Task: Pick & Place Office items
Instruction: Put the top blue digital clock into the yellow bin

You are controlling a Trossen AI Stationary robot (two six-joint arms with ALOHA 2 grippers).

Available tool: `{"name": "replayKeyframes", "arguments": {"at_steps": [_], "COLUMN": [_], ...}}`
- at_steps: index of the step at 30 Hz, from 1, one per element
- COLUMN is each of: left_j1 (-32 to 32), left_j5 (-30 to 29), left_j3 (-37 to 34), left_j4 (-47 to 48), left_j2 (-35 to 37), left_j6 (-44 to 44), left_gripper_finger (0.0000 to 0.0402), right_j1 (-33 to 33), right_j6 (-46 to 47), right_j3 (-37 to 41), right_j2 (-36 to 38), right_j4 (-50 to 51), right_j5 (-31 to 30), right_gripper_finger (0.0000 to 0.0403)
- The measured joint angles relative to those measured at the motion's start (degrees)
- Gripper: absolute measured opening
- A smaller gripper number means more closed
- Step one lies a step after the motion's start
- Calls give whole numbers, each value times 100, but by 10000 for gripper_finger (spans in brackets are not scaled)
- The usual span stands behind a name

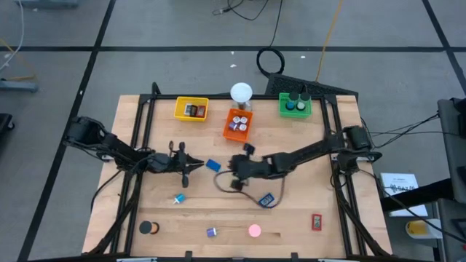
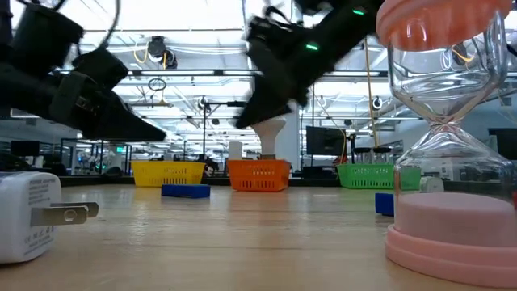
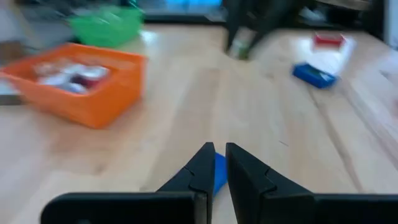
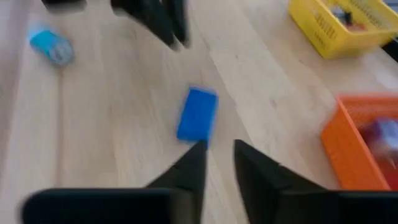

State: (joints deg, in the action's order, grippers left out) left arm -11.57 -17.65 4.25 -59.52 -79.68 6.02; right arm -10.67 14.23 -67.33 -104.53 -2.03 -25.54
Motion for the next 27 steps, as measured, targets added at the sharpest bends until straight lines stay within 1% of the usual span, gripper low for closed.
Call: {"name": "replayKeyframes", "arguments": {"at_steps": [2, 3, 5, 8, 11, 13, 15, 19, 23, 27], "left_j1": [157, 227, 333, 440, 510, 522, 529, 529, 552, 705], "left_j5": [506, 748, 1018, 1015, 1018, 1124, 1252, 1389, 1468, 1485], "left_j3": [271, 422, 781, 1389, 1993, 2381, 2673, 3000, 3047, 3047], "left_j4": [569, 886, 1572, 2769, 3902, 4583, 5185, 5970, 6114, 6084], "left_j2": [-2, -2, -2, -2, -4, -2, -3, -24, -24, -24], "left_j6": [-105, -167, -289, -591, -852, -994, -1095, -1058, -1104, -1233], "left_gripper_finger": [42, 42, 42, 42, 42, 44, 56, 108, 181, 248], "right_j1": [-38, -64, -102, -133, -145, -145, -145, -145, -145, -145], "right_j6": [4, 7, 5, 6, 7, 7, 6, 6, 6, 6], "right_j3": [563, 837, 1385, 2052, 2507, 2694, 2759, 2776, 2776, 2776], "right_j2": [261, 382, 659, 908, 1121, 1256, 1317, 1332, 1332, 1331], "right_j4": [-555, -918, -1465, -2488, -3089, -3252, -3342, -3378, -3374, -3418], "right_j5": [6, 9, 5, 26, 26, 23, 26, 26, 26, 26], "right_gripper_finger": [21, 10, 9, 20, 17, 9, 3, 4, 1, 2]}}
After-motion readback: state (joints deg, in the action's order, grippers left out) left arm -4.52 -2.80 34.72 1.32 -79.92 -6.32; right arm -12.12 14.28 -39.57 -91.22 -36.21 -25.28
